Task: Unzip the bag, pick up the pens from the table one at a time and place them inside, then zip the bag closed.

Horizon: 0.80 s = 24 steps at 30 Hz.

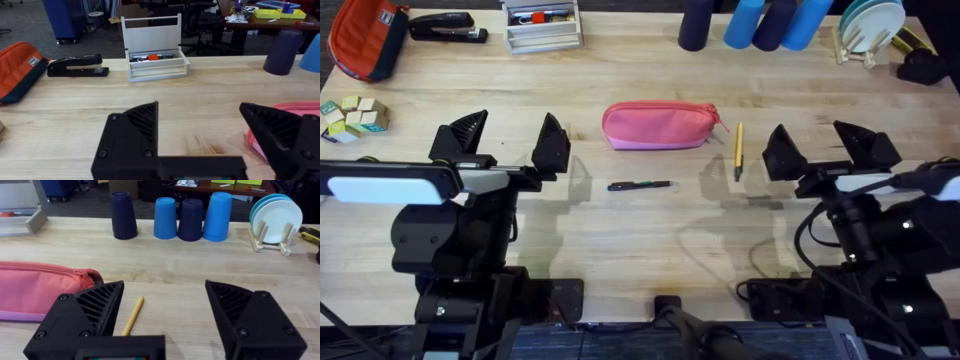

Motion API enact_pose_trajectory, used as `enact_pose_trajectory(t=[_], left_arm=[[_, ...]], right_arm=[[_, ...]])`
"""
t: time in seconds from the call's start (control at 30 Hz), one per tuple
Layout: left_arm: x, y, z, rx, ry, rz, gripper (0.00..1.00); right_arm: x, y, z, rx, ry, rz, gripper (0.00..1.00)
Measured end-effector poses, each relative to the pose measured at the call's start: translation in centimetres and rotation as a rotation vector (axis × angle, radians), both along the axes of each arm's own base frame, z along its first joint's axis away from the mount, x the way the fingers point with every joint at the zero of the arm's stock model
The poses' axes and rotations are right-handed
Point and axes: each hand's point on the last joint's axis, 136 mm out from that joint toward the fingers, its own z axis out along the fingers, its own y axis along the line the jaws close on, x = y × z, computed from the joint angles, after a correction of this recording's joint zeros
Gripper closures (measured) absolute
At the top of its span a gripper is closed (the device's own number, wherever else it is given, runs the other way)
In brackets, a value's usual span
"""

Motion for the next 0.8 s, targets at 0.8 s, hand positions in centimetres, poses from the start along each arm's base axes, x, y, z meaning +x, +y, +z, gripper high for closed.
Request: enact_pose_trajectory(t=[0.8], left_arm=[[-0.03,-0.52,0.04,0.003,0.000,-0.030,0.008]], right_arm=[[-0.17,-0.29,-0.15,-0.001,0.024,-0.015,0.005]])
